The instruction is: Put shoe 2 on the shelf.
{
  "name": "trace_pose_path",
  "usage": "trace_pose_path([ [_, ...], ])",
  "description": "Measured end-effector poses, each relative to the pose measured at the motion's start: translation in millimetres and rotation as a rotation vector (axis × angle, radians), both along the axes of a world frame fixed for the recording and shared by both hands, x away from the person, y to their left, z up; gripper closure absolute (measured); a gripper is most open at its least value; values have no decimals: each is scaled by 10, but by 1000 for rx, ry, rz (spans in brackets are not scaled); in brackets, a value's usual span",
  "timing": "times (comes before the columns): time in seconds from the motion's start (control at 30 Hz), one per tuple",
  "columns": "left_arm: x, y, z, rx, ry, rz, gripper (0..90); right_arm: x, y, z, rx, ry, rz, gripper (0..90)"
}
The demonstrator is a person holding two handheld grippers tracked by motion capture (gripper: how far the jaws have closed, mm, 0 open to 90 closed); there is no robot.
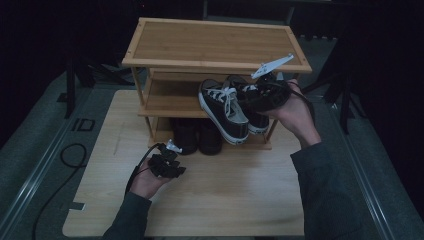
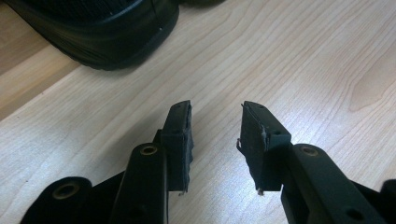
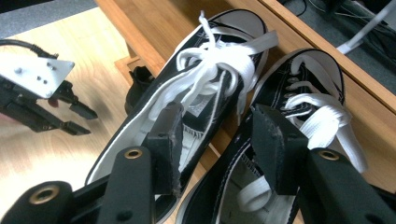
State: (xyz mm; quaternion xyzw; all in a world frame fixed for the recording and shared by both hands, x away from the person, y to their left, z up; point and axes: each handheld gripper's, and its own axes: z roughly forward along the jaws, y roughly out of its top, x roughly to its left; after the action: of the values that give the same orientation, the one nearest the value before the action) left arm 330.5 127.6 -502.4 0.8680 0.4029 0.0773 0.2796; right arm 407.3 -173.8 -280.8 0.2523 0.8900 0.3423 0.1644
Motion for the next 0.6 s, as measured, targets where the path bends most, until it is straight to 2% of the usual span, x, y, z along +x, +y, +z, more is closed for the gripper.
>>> trace_pose_path([
  [0.13,1,13,54,-3,-11,1,639,-28,-11,11,9,-4,13,576],
  [0.37,13,19,160,3,-31,0,638,-125,-38,23,20,-23,68,794],
  [0.5,18,13,205,-4,-46,4,643,-170,-58,-1,26,-4,117,816],
  [0.53,25,11,241,-24,-54,8,647,-180,-65,-7,27,-2,117,820],
  [0.6,33,2,278,-28,-63,6,656,-188,-90,-15,36,8,122,840],
])
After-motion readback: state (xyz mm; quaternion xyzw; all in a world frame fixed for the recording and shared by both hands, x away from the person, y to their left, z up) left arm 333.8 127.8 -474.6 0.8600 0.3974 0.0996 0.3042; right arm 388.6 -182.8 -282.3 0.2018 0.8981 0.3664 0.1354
